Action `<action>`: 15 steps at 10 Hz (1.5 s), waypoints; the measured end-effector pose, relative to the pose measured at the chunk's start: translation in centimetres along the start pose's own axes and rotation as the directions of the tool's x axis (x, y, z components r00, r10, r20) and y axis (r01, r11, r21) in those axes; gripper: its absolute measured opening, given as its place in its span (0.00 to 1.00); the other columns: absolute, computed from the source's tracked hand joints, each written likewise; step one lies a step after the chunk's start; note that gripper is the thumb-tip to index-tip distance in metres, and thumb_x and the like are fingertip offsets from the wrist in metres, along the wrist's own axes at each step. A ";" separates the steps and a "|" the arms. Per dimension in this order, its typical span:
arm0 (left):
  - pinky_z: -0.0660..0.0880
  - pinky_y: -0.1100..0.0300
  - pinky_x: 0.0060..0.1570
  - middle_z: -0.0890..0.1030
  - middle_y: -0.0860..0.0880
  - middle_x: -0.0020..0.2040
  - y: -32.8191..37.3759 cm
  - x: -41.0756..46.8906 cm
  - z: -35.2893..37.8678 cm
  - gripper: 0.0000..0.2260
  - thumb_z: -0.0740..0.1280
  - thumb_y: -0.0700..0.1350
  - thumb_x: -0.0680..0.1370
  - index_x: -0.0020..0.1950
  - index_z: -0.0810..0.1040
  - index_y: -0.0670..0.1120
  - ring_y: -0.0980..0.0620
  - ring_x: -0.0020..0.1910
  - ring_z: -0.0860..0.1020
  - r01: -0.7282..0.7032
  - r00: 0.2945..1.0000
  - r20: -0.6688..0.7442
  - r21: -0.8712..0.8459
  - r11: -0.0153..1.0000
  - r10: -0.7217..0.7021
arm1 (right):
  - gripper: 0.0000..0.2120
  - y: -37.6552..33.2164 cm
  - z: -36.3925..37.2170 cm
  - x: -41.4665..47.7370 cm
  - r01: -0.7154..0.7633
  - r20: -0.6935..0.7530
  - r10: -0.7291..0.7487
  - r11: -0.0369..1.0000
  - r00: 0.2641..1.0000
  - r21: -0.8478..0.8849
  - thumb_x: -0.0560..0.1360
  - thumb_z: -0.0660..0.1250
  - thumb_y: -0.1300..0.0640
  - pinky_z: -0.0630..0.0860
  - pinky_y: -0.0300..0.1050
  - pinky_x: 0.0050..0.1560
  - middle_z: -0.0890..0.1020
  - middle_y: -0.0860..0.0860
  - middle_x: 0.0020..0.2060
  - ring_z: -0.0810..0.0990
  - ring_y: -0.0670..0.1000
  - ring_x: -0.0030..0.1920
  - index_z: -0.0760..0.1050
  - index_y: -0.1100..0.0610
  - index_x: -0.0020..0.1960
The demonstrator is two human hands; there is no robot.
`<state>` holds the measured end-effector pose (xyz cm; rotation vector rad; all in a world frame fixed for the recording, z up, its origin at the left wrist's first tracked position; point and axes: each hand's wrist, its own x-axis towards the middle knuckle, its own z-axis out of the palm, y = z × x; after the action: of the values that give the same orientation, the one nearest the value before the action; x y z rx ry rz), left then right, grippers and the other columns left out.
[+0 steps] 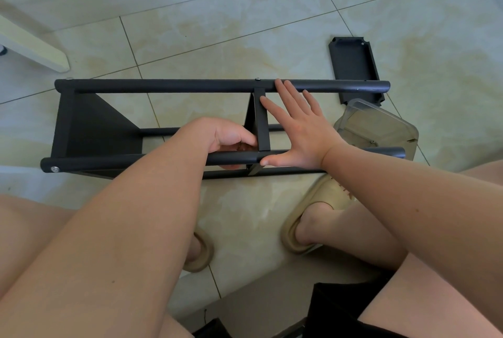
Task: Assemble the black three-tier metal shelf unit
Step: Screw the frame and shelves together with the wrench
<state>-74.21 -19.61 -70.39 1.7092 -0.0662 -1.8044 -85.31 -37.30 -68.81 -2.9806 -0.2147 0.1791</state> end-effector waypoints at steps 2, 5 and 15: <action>0.75 0.57 0.44 0.82 0.48 0.41 -0.1 0.2 -0.1 0.07 0.64 0.43 0.80 0.51 0.82 0.45 0.50 0.40 0.78 -0.052 0.999 -0.003 0.010 0.999 0.052 | 0.57 -0.1 0.0 0.0 -0.002 0.006 0.002 1.000 1.000 0.003 0.65 0.55 0.18 0.43 0.62 0.80 0.45 0.59 0.82 0.42 0.58 0.82 0.50 0.51 0.83; 0.74 0.57 0.44 0.81 0.52 0.34 0.0 -0.1 0.1 0.07 0.64 0.46 0.80 0.46 0.81 0.47 0.52 0.37 0.76 -0.036 0.999 -0.004 0.033 0.999 0.036 | 0.57 -0.1 0.0 0.0 -0.002 -0.007 0.002 1.000 1.000 0.014 0.65 0.56 0.19 0.43 0.62 0.80 0.46 0.59 0.82 0.43 0.59 0.82 0.51 0.51 0.83; 0.76 0.56 0.43 0.81 0.48 0.38 -0.3 0.4 -0.1 0.06 0.64 0.41 0.80 0.47 0.80 0.46 0.50 0.35 0.78 -0.075 0.997 0.031 -0.044 0.996 0.076 | 0.57 -0.1 0.0 0.0 -0.003 0.005 0.003 1.000 1.000 -0.001 0.65 0.55 0.18 0.43 0.61 0.80 0.45 0.59 0.82 0.42 0.58 0.82 0.50 0.51 0.83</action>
<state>-74.21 -19.50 -70.94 1.6268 -0.1040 -1.7659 -85.32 -37.23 -68.75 -2.9817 -0.2112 0.1865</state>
